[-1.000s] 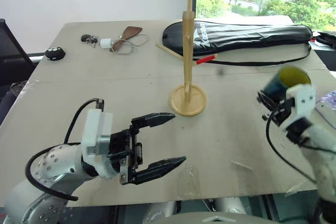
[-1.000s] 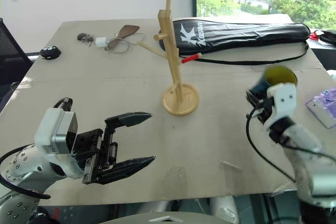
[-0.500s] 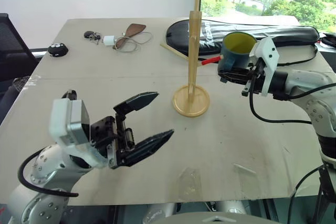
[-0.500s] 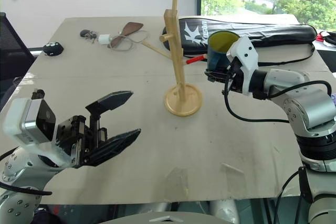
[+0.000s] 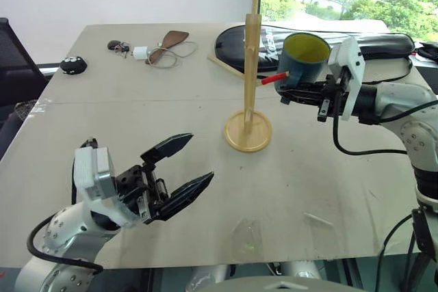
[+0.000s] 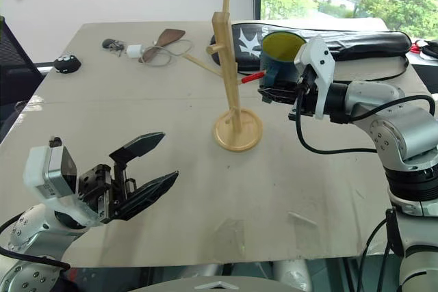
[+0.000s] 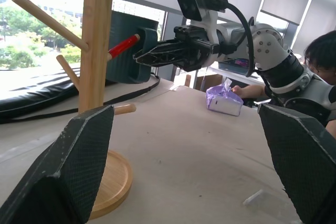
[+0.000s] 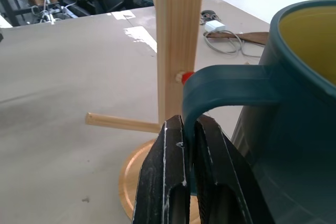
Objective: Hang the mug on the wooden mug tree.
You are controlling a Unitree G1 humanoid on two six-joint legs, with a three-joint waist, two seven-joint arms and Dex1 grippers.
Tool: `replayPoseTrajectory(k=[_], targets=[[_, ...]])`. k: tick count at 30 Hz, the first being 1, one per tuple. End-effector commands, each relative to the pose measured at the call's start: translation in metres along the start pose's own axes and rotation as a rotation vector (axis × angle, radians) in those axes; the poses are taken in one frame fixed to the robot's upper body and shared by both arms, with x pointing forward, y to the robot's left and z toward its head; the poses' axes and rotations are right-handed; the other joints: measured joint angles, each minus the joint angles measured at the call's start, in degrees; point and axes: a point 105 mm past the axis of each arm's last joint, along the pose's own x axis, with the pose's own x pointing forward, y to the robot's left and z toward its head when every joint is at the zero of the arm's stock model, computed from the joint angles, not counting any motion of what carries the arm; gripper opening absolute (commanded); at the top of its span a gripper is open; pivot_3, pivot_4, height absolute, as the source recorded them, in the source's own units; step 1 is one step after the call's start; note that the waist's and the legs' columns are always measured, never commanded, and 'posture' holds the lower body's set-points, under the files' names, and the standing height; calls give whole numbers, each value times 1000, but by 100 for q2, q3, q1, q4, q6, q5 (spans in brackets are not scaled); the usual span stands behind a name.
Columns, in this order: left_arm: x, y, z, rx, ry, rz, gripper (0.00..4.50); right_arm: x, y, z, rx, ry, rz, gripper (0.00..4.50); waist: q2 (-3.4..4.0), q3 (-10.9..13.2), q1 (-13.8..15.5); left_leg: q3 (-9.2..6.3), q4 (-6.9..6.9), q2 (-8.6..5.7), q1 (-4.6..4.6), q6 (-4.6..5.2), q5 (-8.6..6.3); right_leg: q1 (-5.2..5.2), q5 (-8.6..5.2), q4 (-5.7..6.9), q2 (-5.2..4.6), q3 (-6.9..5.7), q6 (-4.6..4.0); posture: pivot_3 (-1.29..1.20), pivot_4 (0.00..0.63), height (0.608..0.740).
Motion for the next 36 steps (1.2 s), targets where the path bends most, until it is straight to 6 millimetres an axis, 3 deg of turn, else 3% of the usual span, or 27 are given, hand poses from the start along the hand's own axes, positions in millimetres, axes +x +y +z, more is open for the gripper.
replayPoseTrajectory(k=[1, 13, 16, 20, 26, 36], targets=[[-2, -3, 6, 35, -14, -12, 4500, 2, 6, 21, -67, -34, 35, 83, 1, 0, -3, 0, 0, 0, -2, 0, 0, -1, 0, 0, 0, -1, 0, 0, 150, 740], [-2, -5, 6, 35, -18, -8, 4500, 20, 13, 11, -75, 40, 116, 83, -3, -2, -28, 3, 16, -4, -59, 0, 1, -63, 1, 14, -2, -17, 0, 0, 150, 740], [-3, -5, 5, 33, -19, -4, 4500, 20, 14, 9, -89, 48, 122, 1013, -3, -2, -28, 4, 16, -4, -60, 0, 1, -63, 1, 13, -3, -19, 0, 0, 150, 740], [-6, -7, 4, 30, -22, 2, 4500, 15, 13, 12, -109, 31, 92, 3027, -5, -3, -25, 4, 16, -4, -61, 0, 1, -64, 1, 14, -4, -20, 0, 0, 150, 740], [-10, -8, 1, 22, -29, 17, 4500, -6, 23, 31, -90, -93, 79, 3027, -5, -3, -9, 2, 16, -4, -64, 0, 1, -67, 1, 21, -5, -20, 0, 0, 150, 740], [-23, -3, -6, -24, -24, 68, 4500, -45, 22, 7, -45, -59, -79, 3027, -10, -7, -4, 5, 19, -5, -60, 0, 1, -68, 1, 36, -5, -17, 0, 0, 150, 740]])
